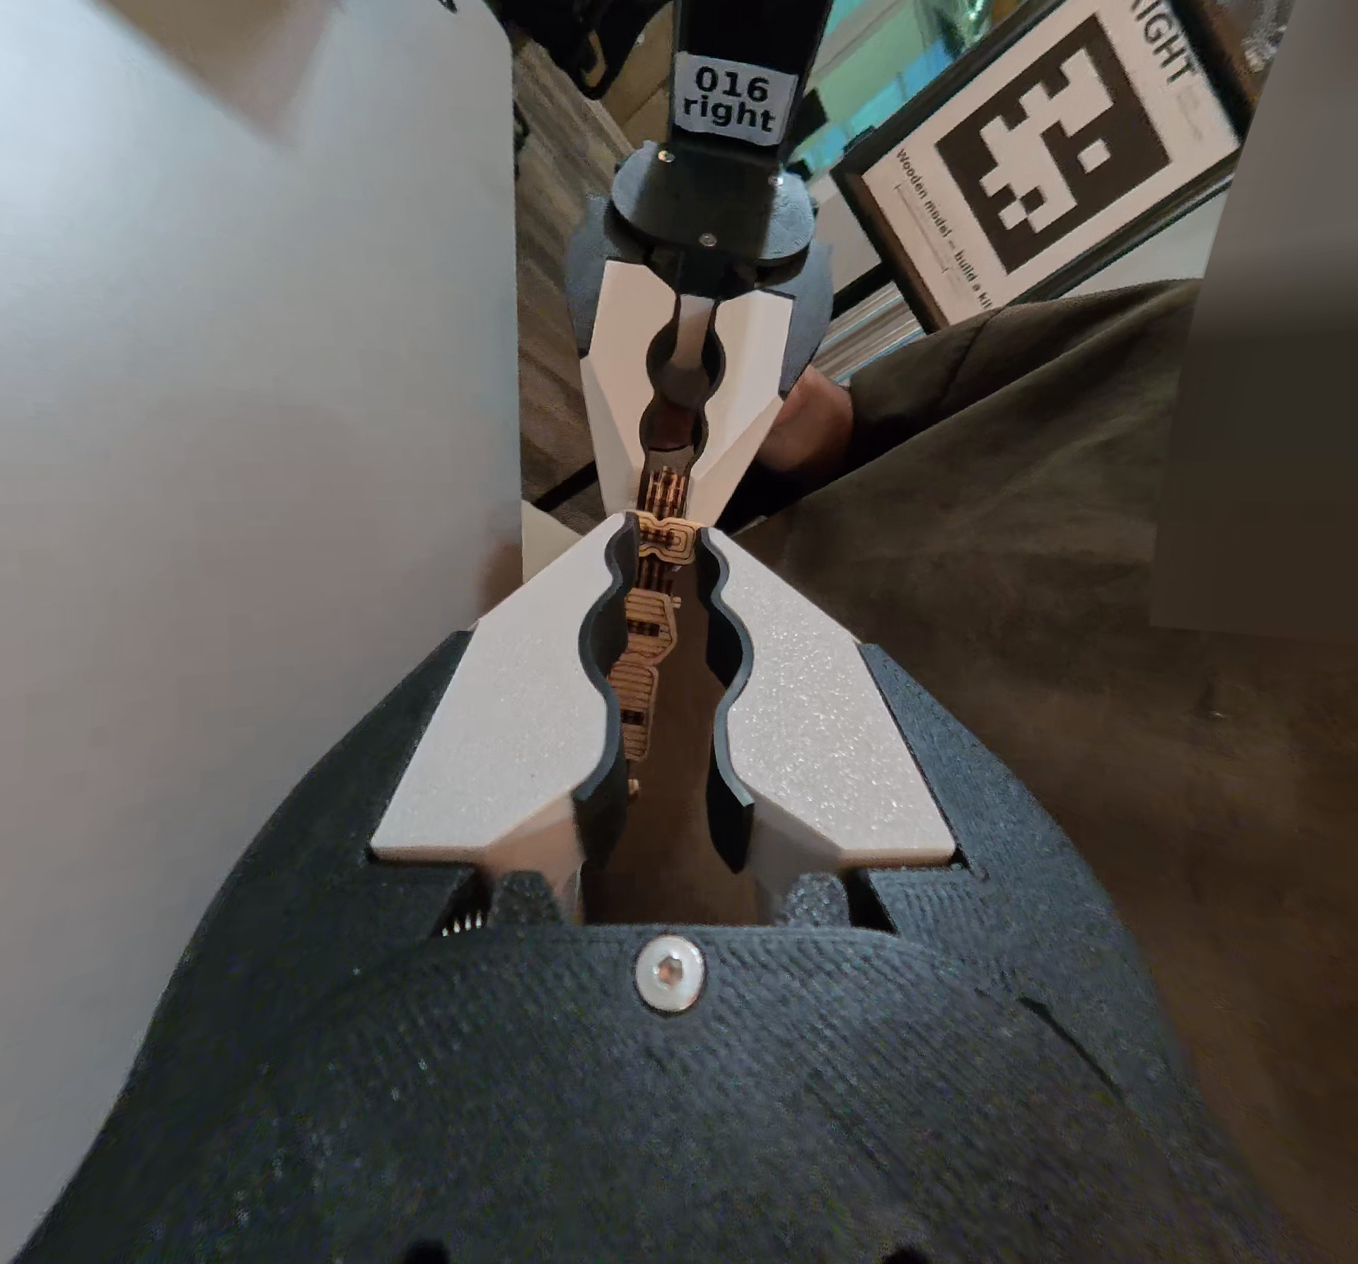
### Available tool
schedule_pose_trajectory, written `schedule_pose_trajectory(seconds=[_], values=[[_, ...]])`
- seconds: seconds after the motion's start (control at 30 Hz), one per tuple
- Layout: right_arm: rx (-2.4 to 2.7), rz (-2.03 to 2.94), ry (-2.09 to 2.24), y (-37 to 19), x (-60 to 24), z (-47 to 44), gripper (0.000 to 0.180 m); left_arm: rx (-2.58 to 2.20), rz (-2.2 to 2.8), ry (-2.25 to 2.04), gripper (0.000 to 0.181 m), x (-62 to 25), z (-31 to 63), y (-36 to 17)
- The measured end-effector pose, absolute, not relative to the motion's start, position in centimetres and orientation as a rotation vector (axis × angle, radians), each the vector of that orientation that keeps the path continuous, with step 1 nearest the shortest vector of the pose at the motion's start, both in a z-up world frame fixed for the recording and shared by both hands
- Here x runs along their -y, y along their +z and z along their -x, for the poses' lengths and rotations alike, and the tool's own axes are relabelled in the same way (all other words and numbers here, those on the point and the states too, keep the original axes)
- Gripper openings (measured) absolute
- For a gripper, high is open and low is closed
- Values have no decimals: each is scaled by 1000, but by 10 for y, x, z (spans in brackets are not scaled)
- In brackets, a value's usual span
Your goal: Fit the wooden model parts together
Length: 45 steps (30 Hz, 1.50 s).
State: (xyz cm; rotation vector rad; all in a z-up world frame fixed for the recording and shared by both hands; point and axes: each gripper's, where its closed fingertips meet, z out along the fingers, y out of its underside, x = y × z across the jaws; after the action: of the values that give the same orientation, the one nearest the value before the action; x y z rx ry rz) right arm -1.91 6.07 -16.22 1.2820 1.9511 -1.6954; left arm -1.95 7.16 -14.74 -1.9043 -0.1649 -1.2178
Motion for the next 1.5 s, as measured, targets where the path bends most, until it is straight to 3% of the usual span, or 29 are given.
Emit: schedule_pose_trajectory(seconds=[0.67, 0.87, 1.0, 1.5], values=[[-1599, -1374, -1944, -143, -95, 41, 7, 359, 1574, -1264, 46, -78, 62, -125], [-1565, -1340, -1990, -135, -94, 41, 7, 336, 1626, -1276, 40, -84, 46, -134], [-1581, -1335, -1975, -137, -88, 39, 7, 316, 1648, -1288, 20, -85, 38, -136], [-1559, -1299, -2006, -135, -89, 38, 13, 336, 1593, -1252, 18, -89, 45, -128]])
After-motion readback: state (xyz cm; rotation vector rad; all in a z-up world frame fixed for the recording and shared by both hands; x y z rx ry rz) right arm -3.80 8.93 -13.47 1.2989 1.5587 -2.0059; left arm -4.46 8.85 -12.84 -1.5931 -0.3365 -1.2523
